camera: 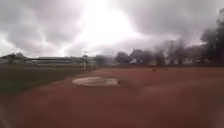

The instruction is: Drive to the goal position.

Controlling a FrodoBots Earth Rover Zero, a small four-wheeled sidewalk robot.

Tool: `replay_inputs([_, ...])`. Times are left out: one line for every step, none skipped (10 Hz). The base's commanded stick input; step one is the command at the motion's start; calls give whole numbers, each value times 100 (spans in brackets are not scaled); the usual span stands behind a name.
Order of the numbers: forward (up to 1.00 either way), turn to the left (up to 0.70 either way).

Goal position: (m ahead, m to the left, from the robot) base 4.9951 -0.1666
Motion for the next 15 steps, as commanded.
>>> replay_inputs([70, 0])
replay_inputs([70, 0])
replay_inputs([70, 0])
replay_inputs([70, 0])
replay_inputs([70, 0])
replay_inputs([70, 0])
replay_inputs([70, 0])
replay_inputs([70, 0])
replay_inputs([70, 0])
replay_inputs([70, 0])
replay_inputs([70, 0])
replay_inputs([70, 0])
replay_inputs([70, -8])
replay_inputs([70, -25])
replay_inputs([70, -35])
